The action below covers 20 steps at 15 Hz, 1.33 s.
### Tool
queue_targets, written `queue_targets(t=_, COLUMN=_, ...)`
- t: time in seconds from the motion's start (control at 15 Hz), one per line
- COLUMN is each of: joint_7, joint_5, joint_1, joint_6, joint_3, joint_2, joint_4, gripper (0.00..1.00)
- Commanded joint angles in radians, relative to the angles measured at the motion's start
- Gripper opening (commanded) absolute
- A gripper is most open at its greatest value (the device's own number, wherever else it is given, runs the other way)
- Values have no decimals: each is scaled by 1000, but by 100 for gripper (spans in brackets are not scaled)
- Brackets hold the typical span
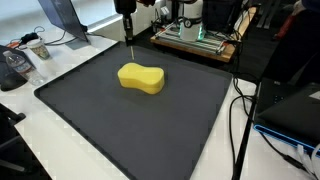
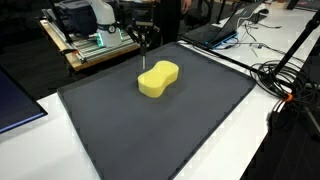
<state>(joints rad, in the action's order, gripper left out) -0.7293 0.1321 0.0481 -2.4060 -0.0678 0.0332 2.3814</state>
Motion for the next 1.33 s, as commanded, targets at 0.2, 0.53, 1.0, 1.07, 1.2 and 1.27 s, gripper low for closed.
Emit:
queue_targets(t=0.2, joint_7=12, joint_5=-51, joint_1=23, joint_6=-88, joint_3=-2, joint_2=-13, joint_4=48, gripper=3)
queue_targets(t=0.53, joint_7=15, joint_5=-91, joint_1=21, joint_6=-141, joint_3=-3, joint_2=-38, joint_4=56, gripper=3)
queue_targets(t=1.0, joint_7=6, joint_5=-79, joint_1=14, joint_6=-161, joint_3=-3, joint_2=-65, joint_4=62, gripper=3)
queue_targets(t=1.07, joint_7=10, joint_5=-85, joint_1=11, joint_6=-161, joint_3=0, joint_2=-71, joint_4=62, gripper=3)
queue_targets(t=1.2, joint_7=13, joint_5=-97, joint_1=6, joint_6=-169, joint_3=3, joint_2=-86, joint_4=62, gripper=3)
queue_targets(t=1.27, joint_7=11, joint_5=-101, joint_1=3, joint_6=-171, joint_3=4, joint_2=-98, joint_4=60, gripper=3)
